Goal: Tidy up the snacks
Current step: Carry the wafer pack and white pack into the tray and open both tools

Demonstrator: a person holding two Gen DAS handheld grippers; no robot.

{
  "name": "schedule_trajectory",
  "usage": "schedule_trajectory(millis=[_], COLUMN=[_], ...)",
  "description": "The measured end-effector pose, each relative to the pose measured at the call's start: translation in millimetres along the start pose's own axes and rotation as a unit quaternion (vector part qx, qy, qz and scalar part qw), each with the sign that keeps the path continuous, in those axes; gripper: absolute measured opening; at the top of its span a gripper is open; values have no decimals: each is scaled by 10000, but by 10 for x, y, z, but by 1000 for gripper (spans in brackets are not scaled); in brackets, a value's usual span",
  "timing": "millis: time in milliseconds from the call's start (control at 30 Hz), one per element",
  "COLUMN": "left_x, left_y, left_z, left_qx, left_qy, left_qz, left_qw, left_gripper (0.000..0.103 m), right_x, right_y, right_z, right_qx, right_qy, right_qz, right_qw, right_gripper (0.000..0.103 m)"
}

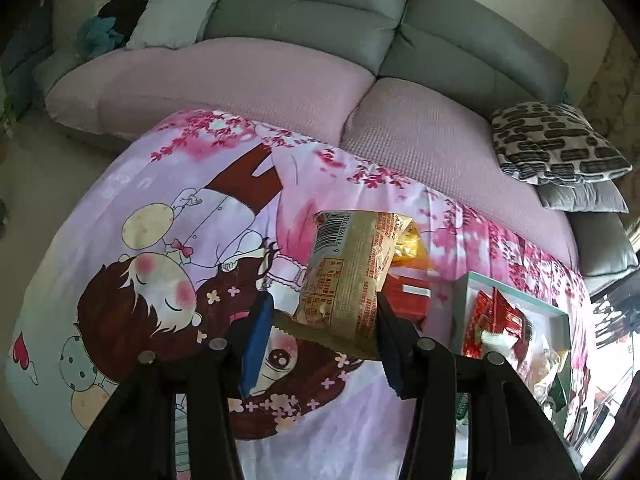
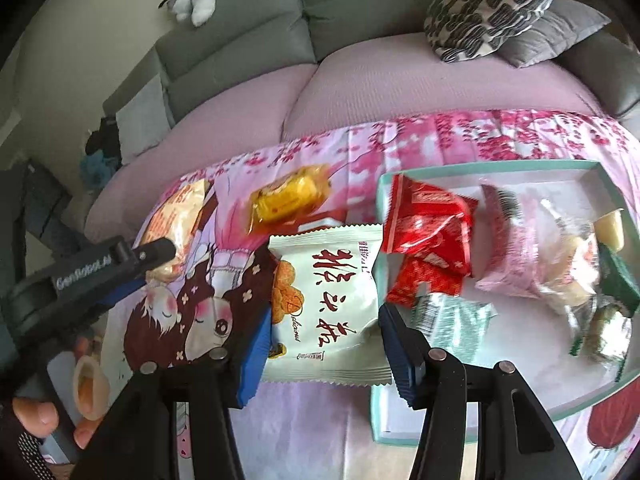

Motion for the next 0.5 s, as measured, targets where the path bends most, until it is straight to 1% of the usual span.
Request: schedule_trajectory(millis=[133, 233, 367, 500], left_x=[113, 235, 431, 694], left_y=[-17, -39, -101, -200], left_z=[65, 107, 115, 84], left_qx=[68, 106, 75, -16], left_qy=[-82, -164, -317, -474], left_qz=[-106, -226, -435, -726], left_qw=[9999, 9996, 9985, 9962], left_gripper=[51, 51, 51, 51], right_x=[206, 448, 924, 1335], right_y=[63, 139, 273, 322], right_z=[79, 168, 329, 417], right_qx=[93, 214, 455, 550], right_qy=[-93, -180, -520, -771], right_qz=[-214, -490, -989, -1440], right_qw=[9997, 9984, 9927, 9850], right_gripper=[56, 56, 56, 56])
Point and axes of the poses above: each gripper's, at about its wrist camera, not at the fingertips, and z roughly against the way its jaws point, x to its right, y to its top, the point moved 7 cm from there along -z, roughly the way its jaws point, and after that the axes turned 13 degrees about -y, right-handed, at the moved point
